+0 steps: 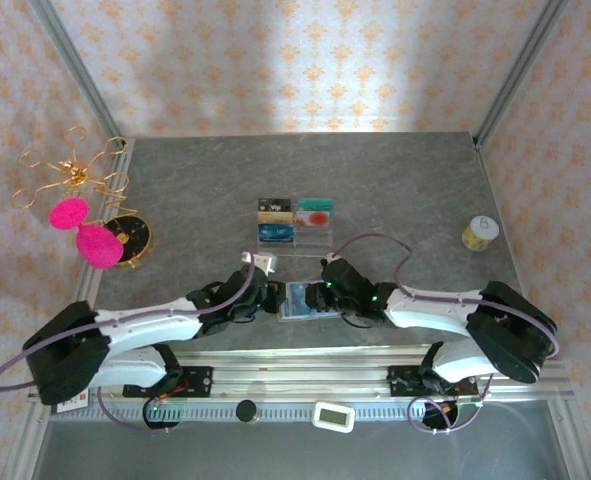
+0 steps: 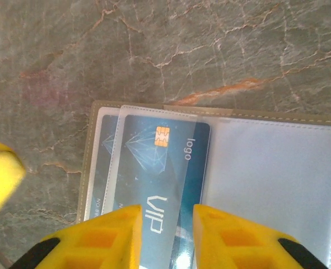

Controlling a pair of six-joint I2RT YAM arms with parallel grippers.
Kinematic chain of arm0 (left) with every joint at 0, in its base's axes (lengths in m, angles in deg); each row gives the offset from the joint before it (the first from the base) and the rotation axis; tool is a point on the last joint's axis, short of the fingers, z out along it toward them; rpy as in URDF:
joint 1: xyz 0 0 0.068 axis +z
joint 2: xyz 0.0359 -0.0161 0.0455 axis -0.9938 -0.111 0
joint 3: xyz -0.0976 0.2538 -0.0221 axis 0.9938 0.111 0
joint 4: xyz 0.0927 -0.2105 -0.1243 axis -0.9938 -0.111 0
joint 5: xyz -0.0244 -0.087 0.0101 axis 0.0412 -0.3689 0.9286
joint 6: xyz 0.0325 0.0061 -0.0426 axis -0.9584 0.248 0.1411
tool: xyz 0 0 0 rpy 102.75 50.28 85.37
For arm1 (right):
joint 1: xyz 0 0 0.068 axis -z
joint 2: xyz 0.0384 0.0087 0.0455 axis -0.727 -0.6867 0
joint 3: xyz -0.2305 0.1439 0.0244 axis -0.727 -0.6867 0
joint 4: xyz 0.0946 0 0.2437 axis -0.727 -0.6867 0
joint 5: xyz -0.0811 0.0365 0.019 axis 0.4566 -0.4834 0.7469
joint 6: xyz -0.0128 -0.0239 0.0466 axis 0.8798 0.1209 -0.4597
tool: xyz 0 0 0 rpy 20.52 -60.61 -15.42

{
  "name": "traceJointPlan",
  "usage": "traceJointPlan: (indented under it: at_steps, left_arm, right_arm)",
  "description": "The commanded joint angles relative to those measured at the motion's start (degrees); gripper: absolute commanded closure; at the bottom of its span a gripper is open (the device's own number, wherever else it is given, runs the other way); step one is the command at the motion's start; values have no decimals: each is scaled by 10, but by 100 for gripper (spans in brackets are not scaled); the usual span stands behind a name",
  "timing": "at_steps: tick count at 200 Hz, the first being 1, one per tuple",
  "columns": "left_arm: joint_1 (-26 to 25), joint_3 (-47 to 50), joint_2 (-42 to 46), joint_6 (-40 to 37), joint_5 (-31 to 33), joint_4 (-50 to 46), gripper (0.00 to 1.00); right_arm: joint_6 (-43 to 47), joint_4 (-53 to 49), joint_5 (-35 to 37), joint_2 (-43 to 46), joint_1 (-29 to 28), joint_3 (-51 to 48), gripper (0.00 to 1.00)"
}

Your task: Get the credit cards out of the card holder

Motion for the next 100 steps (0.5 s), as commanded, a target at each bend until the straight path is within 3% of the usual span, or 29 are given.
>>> traceJointPlan:
  at_steps: [1, 15, 88, 100]
  left_arm:
    - [-6, -28, -45, -19, -38, 54, 94]
    - [-6, -33, -73, -22, -41, 56, 100]
    - [-6, -23, -119, -19, -38, 58, 100]
    - [-8, -17, -97, -15, -43, 69, 94]
  right_arm:
    - [5, 22, -39, 10, 11, -16, 72]
    - [4, 26, -43, 7, 12, -20, 71]
    - [1, 47, -59, -18, 15, -22, 69]
    - [1, 42, -51, -13, 15, -22, 69]
